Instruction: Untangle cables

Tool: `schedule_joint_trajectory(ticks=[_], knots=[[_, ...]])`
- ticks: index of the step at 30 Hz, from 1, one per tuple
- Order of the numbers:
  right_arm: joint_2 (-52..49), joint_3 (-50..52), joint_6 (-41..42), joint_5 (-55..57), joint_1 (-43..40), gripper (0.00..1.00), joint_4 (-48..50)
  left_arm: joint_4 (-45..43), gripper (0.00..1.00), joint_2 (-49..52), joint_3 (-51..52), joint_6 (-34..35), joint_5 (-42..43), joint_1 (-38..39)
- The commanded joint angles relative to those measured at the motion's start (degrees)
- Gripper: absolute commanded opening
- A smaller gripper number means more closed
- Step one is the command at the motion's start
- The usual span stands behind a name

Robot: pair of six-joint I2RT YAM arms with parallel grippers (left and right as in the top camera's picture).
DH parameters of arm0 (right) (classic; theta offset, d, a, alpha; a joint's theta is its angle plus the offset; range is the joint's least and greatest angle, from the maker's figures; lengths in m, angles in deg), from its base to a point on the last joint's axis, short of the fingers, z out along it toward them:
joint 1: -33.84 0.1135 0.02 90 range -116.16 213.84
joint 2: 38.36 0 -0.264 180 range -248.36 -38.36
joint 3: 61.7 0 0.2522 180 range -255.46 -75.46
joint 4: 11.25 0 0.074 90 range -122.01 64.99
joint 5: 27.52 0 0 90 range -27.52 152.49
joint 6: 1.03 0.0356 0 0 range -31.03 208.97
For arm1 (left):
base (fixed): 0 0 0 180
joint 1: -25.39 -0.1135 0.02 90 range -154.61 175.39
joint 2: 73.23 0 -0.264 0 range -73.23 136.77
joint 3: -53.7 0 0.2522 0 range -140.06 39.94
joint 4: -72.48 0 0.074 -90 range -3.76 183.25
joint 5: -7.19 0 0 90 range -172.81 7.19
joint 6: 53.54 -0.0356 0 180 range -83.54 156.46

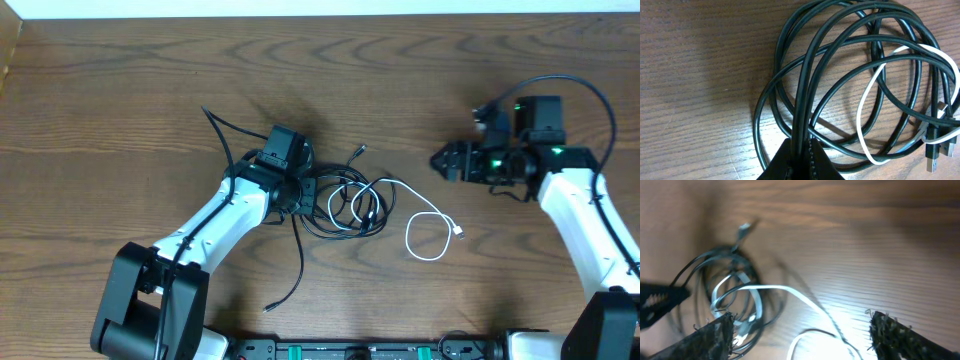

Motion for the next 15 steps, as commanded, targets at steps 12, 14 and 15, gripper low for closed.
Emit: schedule_joint_trajectory(ticks=[12,14,15], knots=[[-4.81,-0.68,-2.8,4.5,22.32,0.68,2.29,0.11,0.08,0.31,0.79,-0.96,-0.37,0.02],[-5.97,-0.66,-2.84,6.23,24.39,0.67,3.23,0.11,0.07,0.31,0.79,-0.96,-0.37,0.02],[-6.45,-0.66,-3.3,6.38,25.31,0.66,3.76,0.11,0.08,0.31,0.79,-0.98,-0.37,0.02]])
